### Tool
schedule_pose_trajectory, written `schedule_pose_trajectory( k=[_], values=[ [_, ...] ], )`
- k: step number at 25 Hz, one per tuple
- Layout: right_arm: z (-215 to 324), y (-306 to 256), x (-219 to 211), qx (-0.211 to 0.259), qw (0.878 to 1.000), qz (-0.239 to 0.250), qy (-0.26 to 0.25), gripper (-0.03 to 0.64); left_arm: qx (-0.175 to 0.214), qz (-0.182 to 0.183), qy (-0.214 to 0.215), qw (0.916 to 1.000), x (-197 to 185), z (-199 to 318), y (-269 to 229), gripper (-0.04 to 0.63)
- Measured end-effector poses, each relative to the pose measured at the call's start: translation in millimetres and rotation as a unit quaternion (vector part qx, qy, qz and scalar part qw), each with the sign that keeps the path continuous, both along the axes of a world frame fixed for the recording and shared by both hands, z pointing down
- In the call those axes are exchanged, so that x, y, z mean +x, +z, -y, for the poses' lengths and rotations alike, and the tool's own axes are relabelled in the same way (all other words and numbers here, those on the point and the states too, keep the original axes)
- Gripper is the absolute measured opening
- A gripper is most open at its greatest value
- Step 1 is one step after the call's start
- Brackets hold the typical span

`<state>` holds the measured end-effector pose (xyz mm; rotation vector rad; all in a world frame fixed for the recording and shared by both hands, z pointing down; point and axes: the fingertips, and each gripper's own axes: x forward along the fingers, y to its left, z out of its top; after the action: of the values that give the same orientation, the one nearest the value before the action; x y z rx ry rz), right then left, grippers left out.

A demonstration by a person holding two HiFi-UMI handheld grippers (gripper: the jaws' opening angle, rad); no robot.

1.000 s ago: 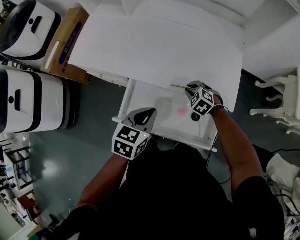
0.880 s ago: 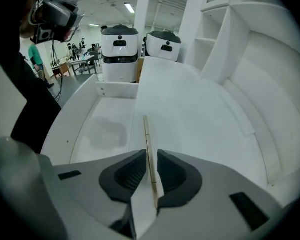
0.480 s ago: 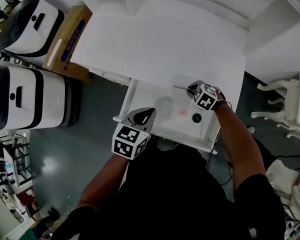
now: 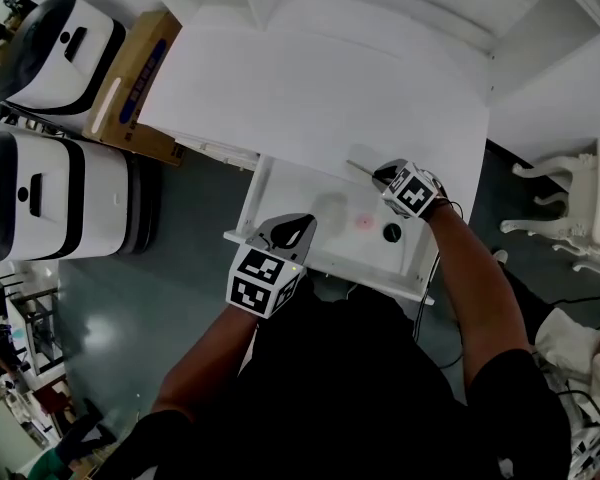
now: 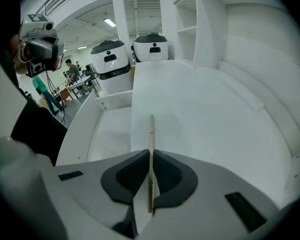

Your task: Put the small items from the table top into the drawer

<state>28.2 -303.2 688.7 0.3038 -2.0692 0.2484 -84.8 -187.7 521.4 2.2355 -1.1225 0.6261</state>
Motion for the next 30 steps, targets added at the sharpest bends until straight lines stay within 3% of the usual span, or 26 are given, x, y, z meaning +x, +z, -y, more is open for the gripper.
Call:
schedule_pose_trajectory(
  k=[11, 17, 22, 30],
  values=[
    [-10, -4, 4, 0.043, 0.999, -0.027, -0.010, 0.044, 0.001, -0.004, 0.007, 1.0000, 1, -6, 0, 0.003],
    [-18, -21, 9, 0.066, 0.998, -0.013, 0.004, 0.044, 0.001, -0.007, 0.014, 0.9999, 2, -9, 0, 0.003],
    [-44, -47, 4, 0.094, 0.995, 0.008, -0.015, 0.044, -0.003, -0.012, 0.019, 0.9997, 7, -13, 3, 0.003],
    [-107, -18, 16, 0.051, 0.999, 0.005, -0.012, 0.044, 0.001, -0.015, 0.026, 0.9995, 17, -14, 2, 0.003]
  ],
)
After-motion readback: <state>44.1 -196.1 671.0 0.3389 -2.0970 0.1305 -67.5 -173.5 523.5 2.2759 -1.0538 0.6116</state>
